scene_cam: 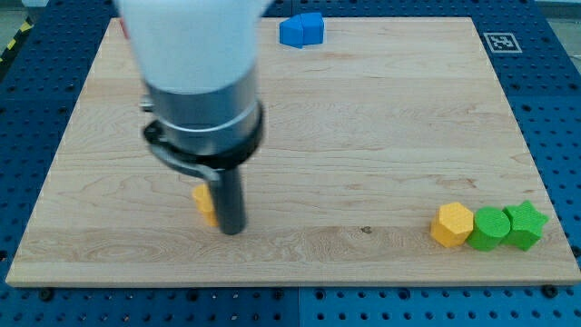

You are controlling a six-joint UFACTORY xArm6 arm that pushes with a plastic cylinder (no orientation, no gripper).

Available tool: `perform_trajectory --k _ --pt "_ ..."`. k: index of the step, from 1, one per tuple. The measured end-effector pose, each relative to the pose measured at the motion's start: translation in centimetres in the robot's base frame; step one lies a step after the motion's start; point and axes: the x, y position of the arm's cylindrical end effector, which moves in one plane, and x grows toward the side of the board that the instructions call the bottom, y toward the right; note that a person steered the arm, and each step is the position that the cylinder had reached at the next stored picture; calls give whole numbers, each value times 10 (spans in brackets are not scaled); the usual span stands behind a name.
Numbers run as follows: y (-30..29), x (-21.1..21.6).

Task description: Slide yellow heart slightly up

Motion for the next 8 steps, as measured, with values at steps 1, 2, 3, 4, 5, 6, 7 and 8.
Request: perform_trajectory --k 1,2,3,4,5,6,7,8 --pt "-61 -3" --pt "-85 -30" --pt "-75 -38" --pt "-95 -24" --pt "-108 -15" --pt "-86 -15" --pt "-60 -10" --pt "-30 -5"
